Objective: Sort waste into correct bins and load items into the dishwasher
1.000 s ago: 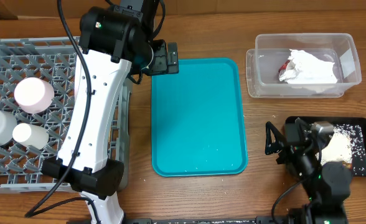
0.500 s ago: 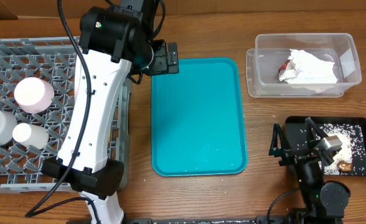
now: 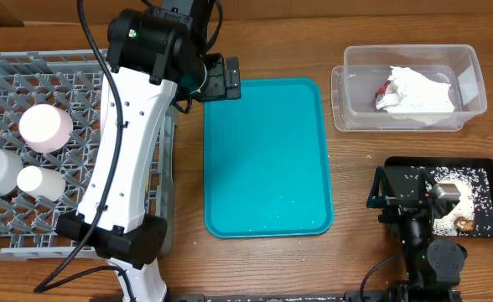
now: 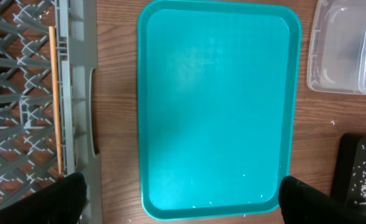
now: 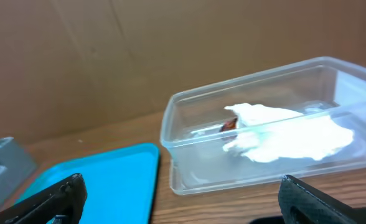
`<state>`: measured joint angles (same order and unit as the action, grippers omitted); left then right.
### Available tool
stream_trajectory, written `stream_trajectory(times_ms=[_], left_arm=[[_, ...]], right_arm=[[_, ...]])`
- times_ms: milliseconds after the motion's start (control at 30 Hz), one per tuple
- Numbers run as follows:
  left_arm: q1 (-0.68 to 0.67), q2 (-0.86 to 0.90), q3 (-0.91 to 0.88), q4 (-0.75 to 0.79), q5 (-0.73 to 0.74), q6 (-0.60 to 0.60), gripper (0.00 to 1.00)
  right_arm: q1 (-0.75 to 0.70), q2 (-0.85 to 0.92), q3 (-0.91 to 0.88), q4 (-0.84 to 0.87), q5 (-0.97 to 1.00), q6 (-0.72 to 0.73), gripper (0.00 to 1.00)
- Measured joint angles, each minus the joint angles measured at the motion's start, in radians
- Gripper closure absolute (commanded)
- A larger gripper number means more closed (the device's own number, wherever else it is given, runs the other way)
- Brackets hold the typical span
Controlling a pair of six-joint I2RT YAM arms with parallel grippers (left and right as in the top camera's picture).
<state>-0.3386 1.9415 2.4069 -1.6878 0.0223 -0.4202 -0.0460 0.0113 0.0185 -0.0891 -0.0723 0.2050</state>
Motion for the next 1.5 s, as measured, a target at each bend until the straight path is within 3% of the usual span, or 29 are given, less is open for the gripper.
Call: stream_trajectory(times_ms=[600, 1267, 1500], left_arm=[[0.000, 0.000, 0.000, 0.000, 0.000, 0.000, 0.00], [0.000, 0.000, 0.000, 0.000, 0.000, 0.000, 0.00], [-0.004, 0.000, -0.003, 0.000, -0.010, 0.087, 0.00]], right_arm=[[0.000, 0.000, 0.000, -0.001, 0.028, -0.172, 0.00], [0.000, 0.000, 0.000, -0.001, 0.028, -0.183, 0.00], [0.000, 0.000, 0.000, -0.001, 0.028, -0.183, 0.00]])
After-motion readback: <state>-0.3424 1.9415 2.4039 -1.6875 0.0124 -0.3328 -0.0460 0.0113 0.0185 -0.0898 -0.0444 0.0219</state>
